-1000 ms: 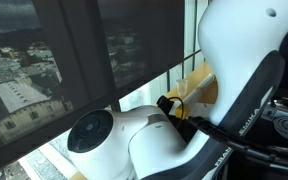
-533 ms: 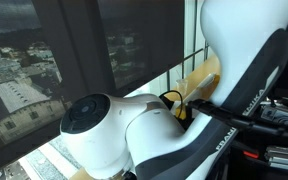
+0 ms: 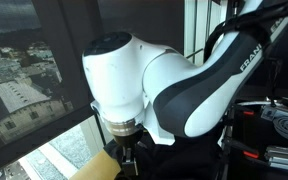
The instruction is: Pull the zipper closed on the jumper
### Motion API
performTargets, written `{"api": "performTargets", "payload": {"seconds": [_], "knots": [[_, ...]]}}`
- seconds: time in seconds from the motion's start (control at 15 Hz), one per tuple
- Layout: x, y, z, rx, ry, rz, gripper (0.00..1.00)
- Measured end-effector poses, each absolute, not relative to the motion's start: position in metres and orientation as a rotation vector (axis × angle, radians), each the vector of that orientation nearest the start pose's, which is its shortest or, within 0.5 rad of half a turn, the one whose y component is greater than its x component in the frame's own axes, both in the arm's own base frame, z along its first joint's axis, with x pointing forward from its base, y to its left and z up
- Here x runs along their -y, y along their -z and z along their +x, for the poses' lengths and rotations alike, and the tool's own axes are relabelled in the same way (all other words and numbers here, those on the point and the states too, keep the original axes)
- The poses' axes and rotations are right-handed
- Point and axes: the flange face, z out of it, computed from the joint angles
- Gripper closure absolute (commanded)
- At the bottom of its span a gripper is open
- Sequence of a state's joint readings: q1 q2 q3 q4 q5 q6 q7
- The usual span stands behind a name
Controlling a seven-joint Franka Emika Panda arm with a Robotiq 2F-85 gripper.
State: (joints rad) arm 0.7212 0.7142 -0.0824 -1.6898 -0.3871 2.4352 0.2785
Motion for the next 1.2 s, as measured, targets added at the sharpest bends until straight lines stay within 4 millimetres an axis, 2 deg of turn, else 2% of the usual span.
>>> {"api": "performTargets", "payload": {"seconds": [0.2,0.33,0.73,1.0,1.2], "knots": [[-0.376,-0.224,0.541,0.969,0.282,-3.243,0.0],[-0.344,-0.253,0.54,0.866,0.272,-3.269,0.0],[-0.231,-0.332,0.525,0.594,0.25,-3.324,0.0],[-0.148,-0.375,0.505,0.483,0.297,-3.335,0.0],[-0.098,-0.398,0.489,0.443,0.384,-3.303,0.0]]}}
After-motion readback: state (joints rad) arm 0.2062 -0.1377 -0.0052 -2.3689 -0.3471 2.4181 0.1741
